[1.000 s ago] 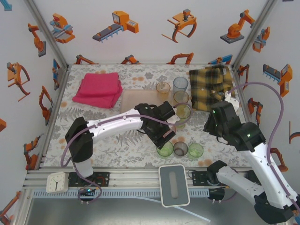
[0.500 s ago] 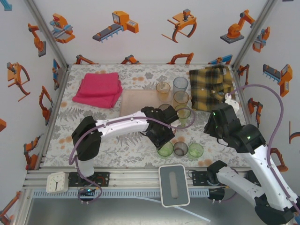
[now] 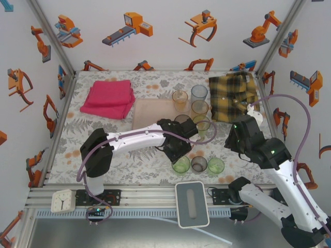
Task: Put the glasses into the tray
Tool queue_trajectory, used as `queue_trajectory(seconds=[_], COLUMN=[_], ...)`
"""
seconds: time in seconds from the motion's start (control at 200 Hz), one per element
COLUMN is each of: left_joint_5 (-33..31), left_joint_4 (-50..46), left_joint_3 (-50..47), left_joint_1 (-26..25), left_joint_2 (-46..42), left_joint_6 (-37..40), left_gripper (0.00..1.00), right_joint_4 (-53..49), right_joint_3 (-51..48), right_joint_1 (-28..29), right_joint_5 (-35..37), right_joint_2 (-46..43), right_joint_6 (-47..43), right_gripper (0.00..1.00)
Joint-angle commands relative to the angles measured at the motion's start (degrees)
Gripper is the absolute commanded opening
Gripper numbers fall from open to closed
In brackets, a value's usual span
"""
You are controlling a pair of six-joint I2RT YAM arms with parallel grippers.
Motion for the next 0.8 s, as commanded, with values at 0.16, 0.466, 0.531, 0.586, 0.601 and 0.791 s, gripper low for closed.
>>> queue_trajectory(seconds=[0.16,0.466,0.531,0.586,0.601,0.791], left_joint_5=[-1.88,-3.57,-3.81,-4.25,-4.36,-5.05], left_joint_4=[-1.13,-1.42,-1.43,-1.45,-1.47,-1.83], left_joint_3=[1.21,1.13,1.15,1.20,1.19,0.96], left_joint_1=[-0.39,-1.14,-1.27,-1.40,-1.40,-1.58], left_joint_2=[0.14,-0.22,-0.31,-0.30,-0.41,-1.21], left_joint_6=[0.37,1.17,1.33,1.64,1.72,3.75], left_gripper=[0.25,0.10,0.07,0.07,0.07,0.02], right_joint_4=[1.58,1.76,1.81,1.84,1.84,2.36], right_joint_3=[-0.84,-0.98,-0.98,-0.92,-0.96,-1.00], right_joint_1=[-0.13,-0.13,-0.13,-0.13,-0.13,-0.13], right_joint_5=[0.89,0.98,0.98,1.10,1.15,0.89], right_joint_2=[-0.22,-0.32,-0.20,-0.11,-0.12,0.25], right_joint_6=[0.32,0.06,0.01,-0.03,-0.10,-0.37], right_gripper=[0.41,0.41,0.41,0.41,0.41,0.41])
